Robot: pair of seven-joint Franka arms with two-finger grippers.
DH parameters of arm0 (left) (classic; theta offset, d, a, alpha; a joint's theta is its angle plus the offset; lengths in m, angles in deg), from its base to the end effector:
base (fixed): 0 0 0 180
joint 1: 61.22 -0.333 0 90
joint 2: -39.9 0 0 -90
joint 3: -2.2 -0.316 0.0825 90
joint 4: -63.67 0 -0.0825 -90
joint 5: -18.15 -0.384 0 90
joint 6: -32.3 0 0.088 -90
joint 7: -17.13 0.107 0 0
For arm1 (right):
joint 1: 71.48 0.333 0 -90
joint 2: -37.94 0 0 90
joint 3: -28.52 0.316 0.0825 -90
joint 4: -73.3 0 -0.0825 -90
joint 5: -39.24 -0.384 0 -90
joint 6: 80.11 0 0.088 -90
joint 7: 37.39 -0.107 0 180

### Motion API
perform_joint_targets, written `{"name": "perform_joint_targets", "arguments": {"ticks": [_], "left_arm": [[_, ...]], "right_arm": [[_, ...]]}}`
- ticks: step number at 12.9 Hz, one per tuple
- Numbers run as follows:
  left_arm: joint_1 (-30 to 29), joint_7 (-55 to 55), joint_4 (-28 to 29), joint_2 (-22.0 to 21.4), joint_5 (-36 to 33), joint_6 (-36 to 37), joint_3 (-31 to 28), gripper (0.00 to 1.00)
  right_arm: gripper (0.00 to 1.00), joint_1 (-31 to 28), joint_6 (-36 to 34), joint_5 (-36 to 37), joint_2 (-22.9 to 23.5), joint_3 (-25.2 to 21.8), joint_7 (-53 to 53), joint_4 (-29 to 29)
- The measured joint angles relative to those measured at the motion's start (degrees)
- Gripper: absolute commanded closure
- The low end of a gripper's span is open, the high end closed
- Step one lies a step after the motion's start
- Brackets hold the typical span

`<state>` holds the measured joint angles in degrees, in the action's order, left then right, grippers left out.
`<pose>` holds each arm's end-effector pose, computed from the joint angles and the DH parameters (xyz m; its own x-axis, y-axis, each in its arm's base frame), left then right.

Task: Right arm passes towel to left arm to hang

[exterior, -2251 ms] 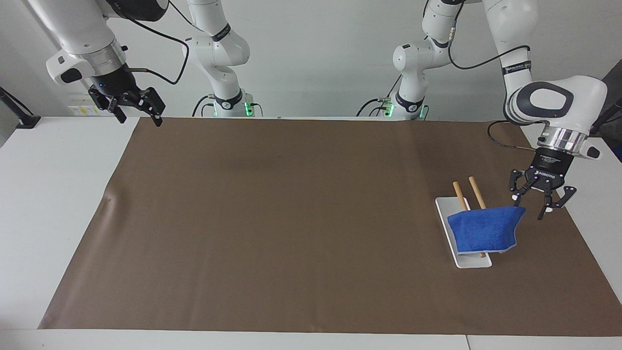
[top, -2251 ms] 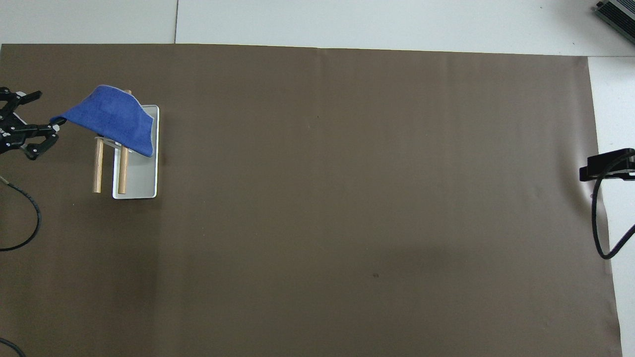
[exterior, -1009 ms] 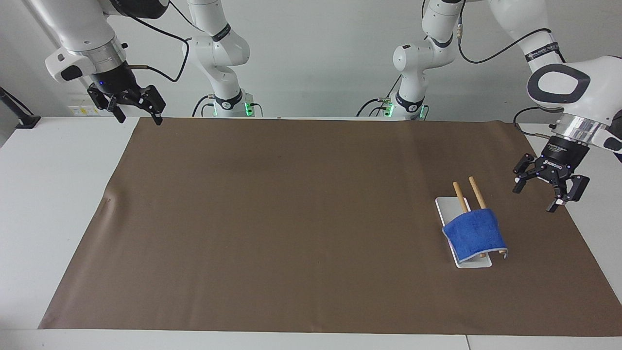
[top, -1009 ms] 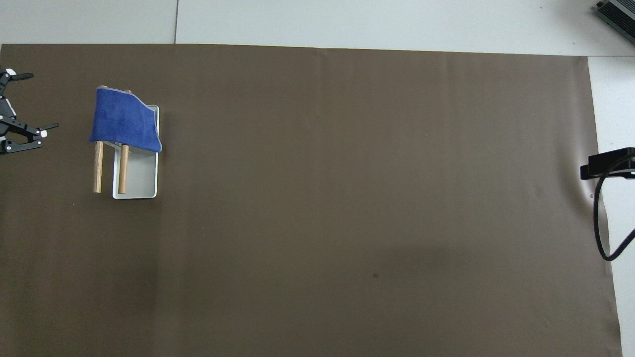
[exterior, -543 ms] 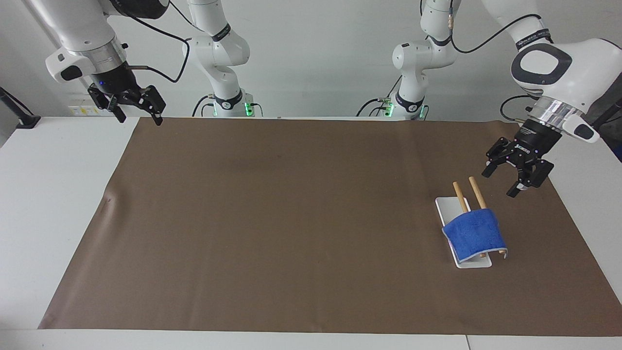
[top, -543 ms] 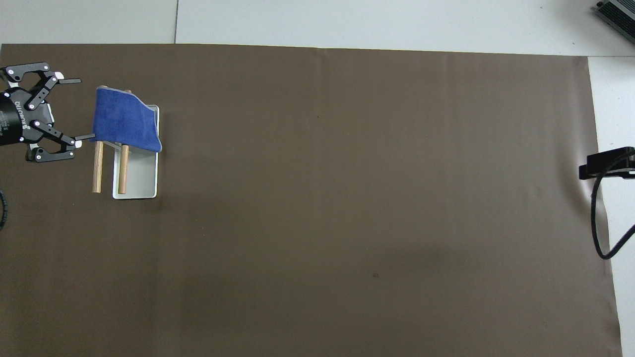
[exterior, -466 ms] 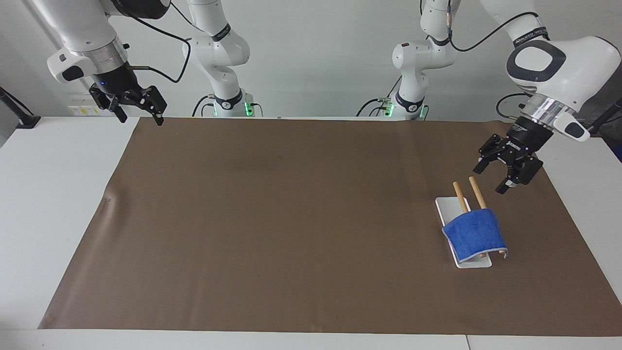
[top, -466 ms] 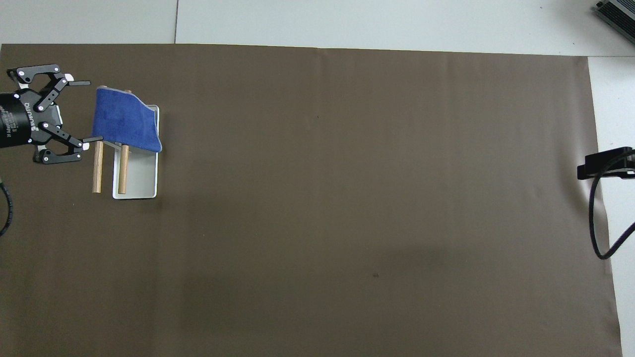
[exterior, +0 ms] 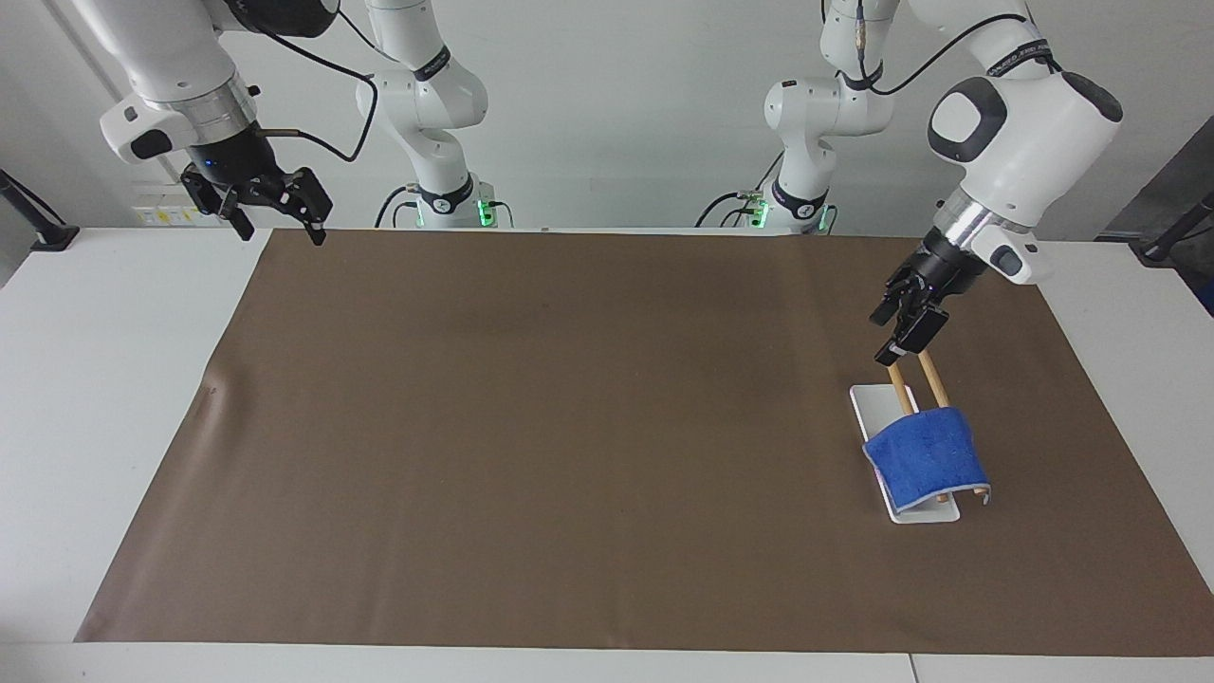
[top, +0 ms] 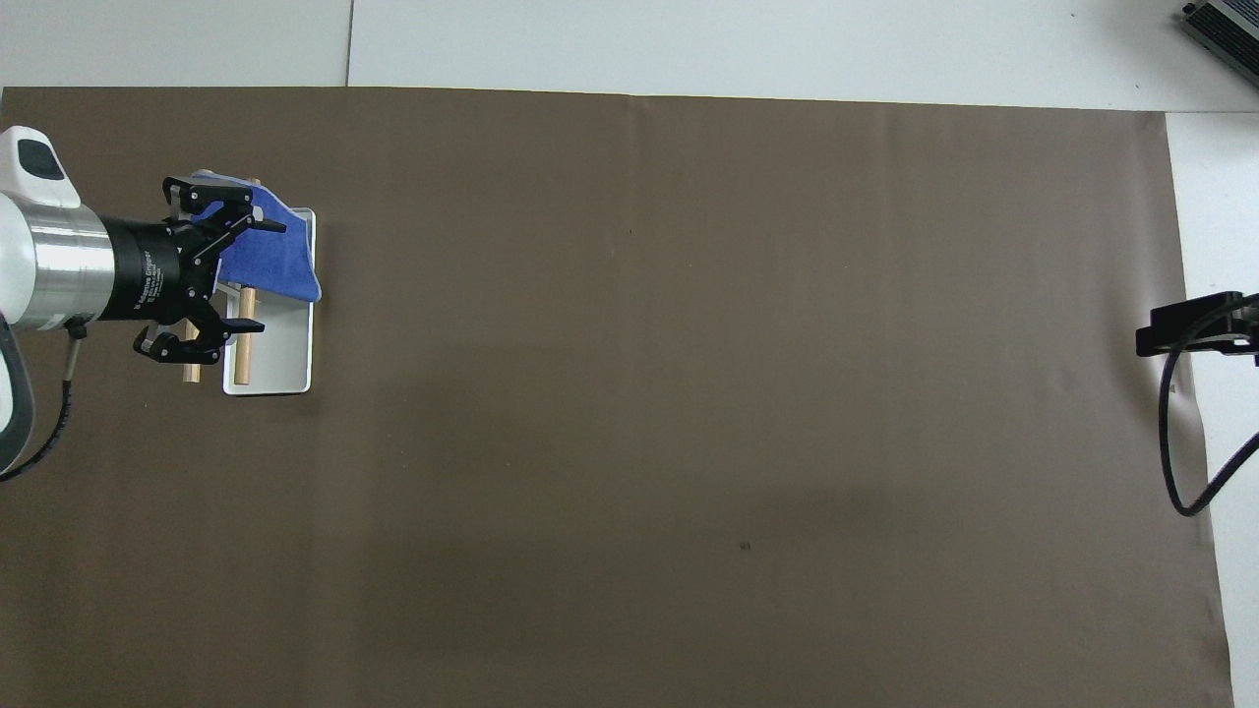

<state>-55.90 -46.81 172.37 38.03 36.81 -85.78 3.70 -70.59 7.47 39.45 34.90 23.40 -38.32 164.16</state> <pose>0.5655 -0.0849 0.5342 0.4510 0.8700 -0.1990 0.8755 -0.3879 0.2883 0.5322 -0.0412 0.6425 0.9959 -0.0899 -0.0044 -0.0900 -0.9959 -0.0010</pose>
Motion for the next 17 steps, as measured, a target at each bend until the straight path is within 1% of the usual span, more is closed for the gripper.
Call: {"name": "perform_joint_targets", "arguments": {"ticks": [2,4,6,8,10,13,15,17], "left_arm": [[0.33,7.31,0.00,-0.36,-3.29,1.84,-0.08,0.00],[0.32,19.47,-0.02,-0.65,-7.09,3.70,-0.38,0.00],[0.22,31.46,-0.15,-0.80,-9.14,4.91,-1.08,0.00],[-0.16,42.26,-1.57,-1.02,-12.19,7.29,-1.52,0.00],[-0.39,50.41,-4.67,-1.27,-15.54,10.74,-1.53,0.00],[-0.39,59.89,-10.94,-1.29,-18.24,17.05,-1.51,0.00],[-0.39,62.26,-15.50,-0.80,-18.51,22.59,-1.50,0.00],[-0.39,63.14,-21.09,1.36,-18.54,26.74,-1.52,0.00]], "right_arm": [[0.00,0.34,0.00,0.00,0.00,0.00,-0.01,0.00],[0.00,0.32,0.00,0.00,0.00,-0.06,-0.01,0.00],[0.00,0.30,0.00,0.00,0.00,-0.09,-0.01,0.00],[0.00,0.30,0.00,0.00,0.00,-0.09,-0.01,0.00],[0.00,0.30,0.00,0.00,0.00,-0.10,-0.01,0.00],[0.00,0.30,0.00,0.00,0.00,-0.10,-0.02,0.00],[0.00,0.30,0.00,0.00,0.00,-0.11,-0.03,0.00],[0.00,0.30,0.00,0.00,0.00,-0.11,-0.03,0.00]]}}
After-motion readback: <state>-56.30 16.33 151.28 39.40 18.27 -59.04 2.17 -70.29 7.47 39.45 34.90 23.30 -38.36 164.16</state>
